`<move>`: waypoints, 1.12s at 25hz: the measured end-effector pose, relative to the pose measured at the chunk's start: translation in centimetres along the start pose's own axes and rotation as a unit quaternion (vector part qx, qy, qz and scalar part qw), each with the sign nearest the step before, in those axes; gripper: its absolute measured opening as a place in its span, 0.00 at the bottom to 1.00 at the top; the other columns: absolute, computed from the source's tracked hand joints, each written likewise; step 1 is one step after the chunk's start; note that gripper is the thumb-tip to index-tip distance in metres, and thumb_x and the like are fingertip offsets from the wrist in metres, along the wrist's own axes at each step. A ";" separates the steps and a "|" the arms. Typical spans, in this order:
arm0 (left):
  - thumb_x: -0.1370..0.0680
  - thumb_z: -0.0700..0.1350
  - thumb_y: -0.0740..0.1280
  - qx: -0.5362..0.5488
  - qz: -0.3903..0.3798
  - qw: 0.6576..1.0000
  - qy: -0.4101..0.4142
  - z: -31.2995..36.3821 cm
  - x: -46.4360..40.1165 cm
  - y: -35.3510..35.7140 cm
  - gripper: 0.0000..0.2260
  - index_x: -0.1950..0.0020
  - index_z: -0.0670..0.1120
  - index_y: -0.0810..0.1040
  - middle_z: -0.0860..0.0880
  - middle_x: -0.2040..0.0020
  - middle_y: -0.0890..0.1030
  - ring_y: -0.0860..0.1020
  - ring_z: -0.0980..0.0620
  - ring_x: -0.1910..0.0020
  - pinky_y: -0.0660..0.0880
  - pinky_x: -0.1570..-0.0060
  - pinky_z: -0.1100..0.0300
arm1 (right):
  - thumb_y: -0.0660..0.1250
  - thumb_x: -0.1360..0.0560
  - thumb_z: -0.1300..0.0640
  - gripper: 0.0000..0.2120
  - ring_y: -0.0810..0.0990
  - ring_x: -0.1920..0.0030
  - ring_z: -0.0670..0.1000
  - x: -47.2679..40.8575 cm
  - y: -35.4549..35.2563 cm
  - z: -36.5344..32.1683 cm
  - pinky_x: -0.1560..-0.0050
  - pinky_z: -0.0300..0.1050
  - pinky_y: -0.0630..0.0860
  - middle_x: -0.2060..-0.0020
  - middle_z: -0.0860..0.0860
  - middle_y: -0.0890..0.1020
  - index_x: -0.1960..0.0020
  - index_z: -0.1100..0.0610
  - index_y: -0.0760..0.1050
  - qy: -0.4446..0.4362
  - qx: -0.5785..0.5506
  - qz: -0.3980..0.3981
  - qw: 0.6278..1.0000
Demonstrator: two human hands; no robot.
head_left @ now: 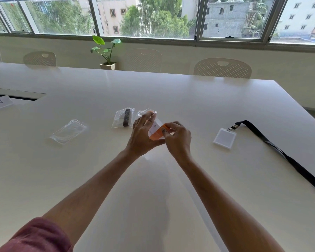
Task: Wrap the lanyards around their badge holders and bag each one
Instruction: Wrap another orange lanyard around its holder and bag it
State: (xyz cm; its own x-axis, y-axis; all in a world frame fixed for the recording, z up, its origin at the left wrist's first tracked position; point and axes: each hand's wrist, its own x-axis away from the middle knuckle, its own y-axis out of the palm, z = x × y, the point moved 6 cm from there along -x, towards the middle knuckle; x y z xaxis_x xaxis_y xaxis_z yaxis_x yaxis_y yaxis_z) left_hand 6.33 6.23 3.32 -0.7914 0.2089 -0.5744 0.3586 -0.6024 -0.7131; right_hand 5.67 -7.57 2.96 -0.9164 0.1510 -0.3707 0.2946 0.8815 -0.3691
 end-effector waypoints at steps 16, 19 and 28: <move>0.24 0.38 0.68 0.401 0.034 0.882 -0.246 -4.2 -0.5 -0.9 0.07 0.58 0.48 0.82 0.55 0.62 0.83 0.79 0.60 0.61 0.75 0.57 0.67 | 0.72 0.31 0.65 0.09 0.79 0.59 0.44 0.4 0.1 0.0 0.57 0.33 0.73 0.57 0.41 0.80 0.53 0.55 0.84 -0.048 0.003 -0.008 0.999; 0.24 0.36 0.67 0.414 0.047 0.878 -0.234 -3.4 -0.7 -0.9 0.07 0.58 0.45 0.81 0.58 0.63 0.83 0.79 0.62 0.62 0.74 0.59 0.70 | 0.73 0.30 0.62 0.08 0.77 0.58 0.44 0.4 0.2 0.0 0.56 0.36 0.71 0.54 0.43 0.80 0.52 0.55 0.84 -0.060 0.025 -0.022 0.998; 0.24 0.31 0.64 0.420 0.061 0.879 -0.218 -2.0 -0.9 -1.0 0.11 0.61 0.44 0.80 0.53 0.64 0.84 0.80 0.59 0.61 0.76 0.59 0.68 | 0.71 0.30 0.57 0.08 0.79 0.63 0.46 -1.0 0.6 0.5 0.57 0.41 0.74 0.53 0.46 0.83 0.52 0.52 0.85 -0.037 0.083 -0.114 0.989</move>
State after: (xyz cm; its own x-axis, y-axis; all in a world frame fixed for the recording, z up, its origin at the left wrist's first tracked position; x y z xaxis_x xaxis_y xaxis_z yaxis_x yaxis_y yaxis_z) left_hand 7.64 8.18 3.79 -0.9527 -0.1019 -0.2862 0.1074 -0.9942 -0.0036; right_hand 6.88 -7.42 2.68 -0.9435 -0.0812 -0.3213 0.1296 0.8020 -0.5831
